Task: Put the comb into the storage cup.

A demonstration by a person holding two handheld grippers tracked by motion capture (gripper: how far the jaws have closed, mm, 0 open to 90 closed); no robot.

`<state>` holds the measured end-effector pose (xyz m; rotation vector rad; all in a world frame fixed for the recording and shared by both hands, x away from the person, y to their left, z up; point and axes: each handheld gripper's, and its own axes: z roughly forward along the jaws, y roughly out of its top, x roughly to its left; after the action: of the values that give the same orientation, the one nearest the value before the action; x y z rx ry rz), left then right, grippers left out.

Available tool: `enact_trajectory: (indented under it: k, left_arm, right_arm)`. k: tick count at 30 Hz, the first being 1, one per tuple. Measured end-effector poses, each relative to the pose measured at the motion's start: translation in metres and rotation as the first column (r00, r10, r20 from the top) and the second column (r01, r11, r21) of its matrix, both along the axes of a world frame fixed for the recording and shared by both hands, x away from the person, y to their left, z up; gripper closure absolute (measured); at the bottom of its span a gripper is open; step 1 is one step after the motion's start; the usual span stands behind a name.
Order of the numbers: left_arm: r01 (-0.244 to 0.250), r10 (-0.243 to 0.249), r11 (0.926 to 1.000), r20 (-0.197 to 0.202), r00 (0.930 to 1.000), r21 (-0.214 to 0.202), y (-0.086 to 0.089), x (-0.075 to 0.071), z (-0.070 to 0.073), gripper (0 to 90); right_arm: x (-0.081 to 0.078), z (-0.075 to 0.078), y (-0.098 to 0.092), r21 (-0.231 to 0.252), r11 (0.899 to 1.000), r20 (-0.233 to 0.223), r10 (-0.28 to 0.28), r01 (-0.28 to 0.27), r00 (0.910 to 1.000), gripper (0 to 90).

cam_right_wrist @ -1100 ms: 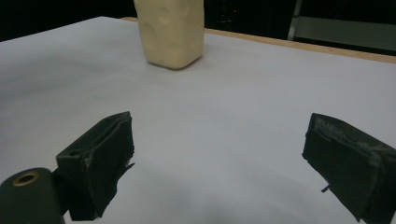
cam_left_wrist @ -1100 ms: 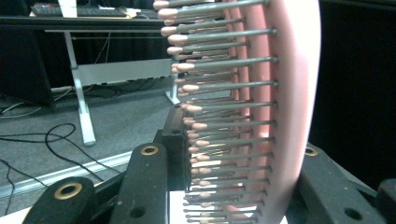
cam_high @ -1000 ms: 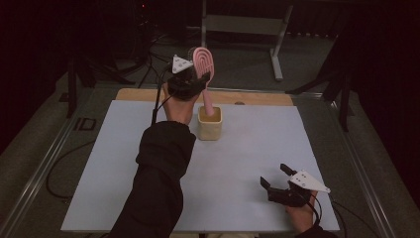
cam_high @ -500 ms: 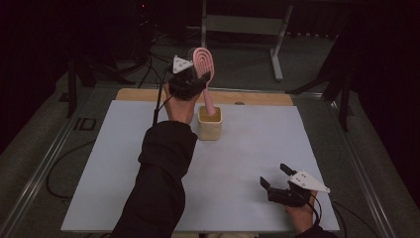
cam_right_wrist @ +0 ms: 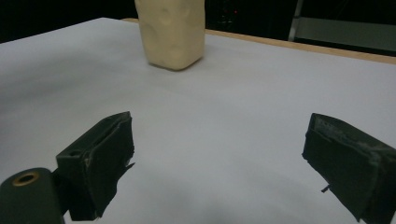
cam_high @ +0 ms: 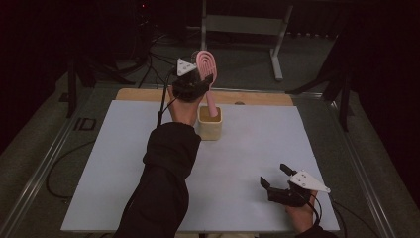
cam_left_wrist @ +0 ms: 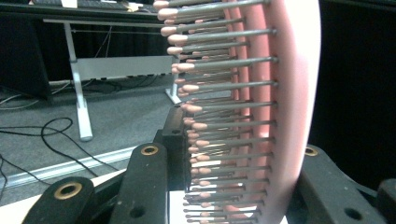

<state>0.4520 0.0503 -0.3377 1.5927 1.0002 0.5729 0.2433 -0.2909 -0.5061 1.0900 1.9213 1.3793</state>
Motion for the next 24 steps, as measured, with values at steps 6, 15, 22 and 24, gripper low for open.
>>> enact_trajectory:
  k: [6,15,22,24]
  left_arm:
    - [-0.006,0.006,1.0,-0.004,1.0,-0.004,0.0,0.001,-0.002,64.7]
    - [0.002,-0.002,1.0,-0.015,0.9999,-0.007,-0.002,0.001,-0.007,64.7]
    - [0.003,-0.003,1.0,-0.022,0.9997,-0.003,-0.004,0.002,-0.011,64.7]
    - [0.002,-0.002,1.0,-0.023,0.9997,-0.002,-0.004,0.002,-0.011,64.7]
  right_arm:
    - [0.0,0.0,0.0,-0.002,1.0,-0.002,0.001,-0.001,1.0,8.5]
    - [0.0,0.0,0.001,-0.005,1.0,-0.003,0.001,-0.002,1.0,8.5]
    - [0.0,0.0,0.0,-0.003,1.0,-0.003,0.003,-0.003,1.0,8.5]
    - [0.001,0.0,0.0,-0.003,1.0,-0.003,0.003,-0.003,1.0,8.5]
